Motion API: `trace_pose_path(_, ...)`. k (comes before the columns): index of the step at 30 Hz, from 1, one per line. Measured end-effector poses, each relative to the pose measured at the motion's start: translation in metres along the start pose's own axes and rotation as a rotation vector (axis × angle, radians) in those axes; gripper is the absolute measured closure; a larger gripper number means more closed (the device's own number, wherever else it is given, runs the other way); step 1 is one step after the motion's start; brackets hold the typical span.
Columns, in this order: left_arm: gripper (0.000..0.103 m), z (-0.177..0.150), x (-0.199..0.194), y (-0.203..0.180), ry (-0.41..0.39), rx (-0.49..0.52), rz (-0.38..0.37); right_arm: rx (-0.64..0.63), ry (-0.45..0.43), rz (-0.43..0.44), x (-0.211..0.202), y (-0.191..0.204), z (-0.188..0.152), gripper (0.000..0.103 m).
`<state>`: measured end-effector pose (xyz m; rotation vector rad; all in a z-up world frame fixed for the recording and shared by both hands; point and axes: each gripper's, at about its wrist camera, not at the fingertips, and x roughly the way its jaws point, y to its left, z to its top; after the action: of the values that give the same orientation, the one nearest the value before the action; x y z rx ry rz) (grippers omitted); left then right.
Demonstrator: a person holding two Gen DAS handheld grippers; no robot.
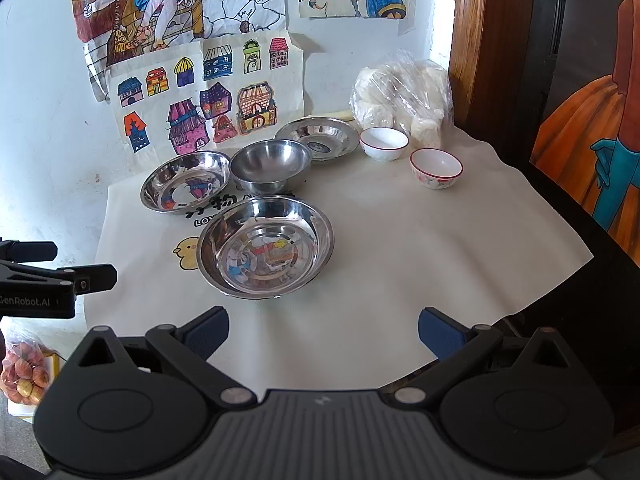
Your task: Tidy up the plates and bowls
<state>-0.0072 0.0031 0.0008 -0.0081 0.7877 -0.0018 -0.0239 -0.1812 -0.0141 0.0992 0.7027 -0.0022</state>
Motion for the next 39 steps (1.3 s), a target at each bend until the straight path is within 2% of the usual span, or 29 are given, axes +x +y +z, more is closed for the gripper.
trace_pose_path(10, 0.001, -0.003, 0.0, 0.003, 0.007, 0.002, 0.0, 0.002, 0.003, -0.004, -0.001, 0.002, 0.001, 0.0)
trace_pose_path(25, 0.001, 0.016, 0.019, 0.018, 0.036, 0.04, -0.013, 0.032, -0.016, -0.045, -0.003, 0.012, 0.003, 0.0)
trace_pose_path(33, 0.001, 0.024, 0.032, 0.022, 0.09, 0.014, 0.016, 0.034, -0.004, -0.054, -0.004, 0.01, 0.009, 0.0)
trace_pose_path(39, 0.001, 0.03, 0.048, 0.021, 0.135, -0.016, 0.049, 0.021, 0.03, -0.017, 0.013, 0.0, 0.02, 0.0)
